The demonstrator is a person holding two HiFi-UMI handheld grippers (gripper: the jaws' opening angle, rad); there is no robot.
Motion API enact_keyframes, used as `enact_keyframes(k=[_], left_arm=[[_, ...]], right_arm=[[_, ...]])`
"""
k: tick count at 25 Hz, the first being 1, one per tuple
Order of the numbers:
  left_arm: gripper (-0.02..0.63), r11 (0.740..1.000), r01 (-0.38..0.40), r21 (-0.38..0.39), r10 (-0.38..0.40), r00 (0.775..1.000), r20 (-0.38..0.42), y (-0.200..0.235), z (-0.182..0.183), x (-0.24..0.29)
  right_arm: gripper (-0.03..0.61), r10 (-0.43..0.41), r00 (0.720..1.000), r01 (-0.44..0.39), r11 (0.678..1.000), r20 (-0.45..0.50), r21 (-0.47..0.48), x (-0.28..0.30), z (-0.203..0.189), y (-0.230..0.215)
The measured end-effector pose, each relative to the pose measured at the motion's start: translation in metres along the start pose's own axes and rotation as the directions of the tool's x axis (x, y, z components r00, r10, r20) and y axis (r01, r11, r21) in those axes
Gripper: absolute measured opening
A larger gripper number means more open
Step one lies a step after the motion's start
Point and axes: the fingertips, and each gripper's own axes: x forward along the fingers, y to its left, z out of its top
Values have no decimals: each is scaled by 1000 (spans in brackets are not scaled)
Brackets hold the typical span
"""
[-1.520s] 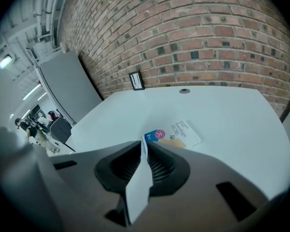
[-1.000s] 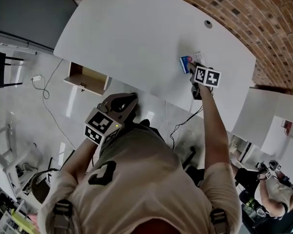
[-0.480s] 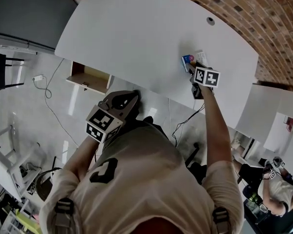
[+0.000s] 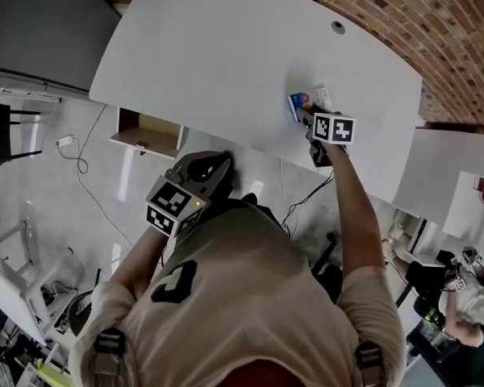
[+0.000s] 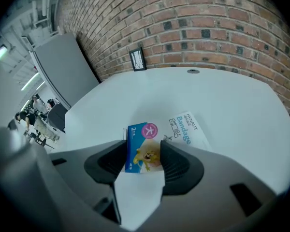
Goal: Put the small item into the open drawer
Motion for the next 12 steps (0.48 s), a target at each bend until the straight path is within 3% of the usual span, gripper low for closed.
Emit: enact_keyframes(k=[12], left_arm=[[9, 1000, -8, 23, 8, 1000, -5, -28, -11, -2]], right_arm=[[193, 74, 997, -74, 997, -9, -32, -11, -31, 29]])
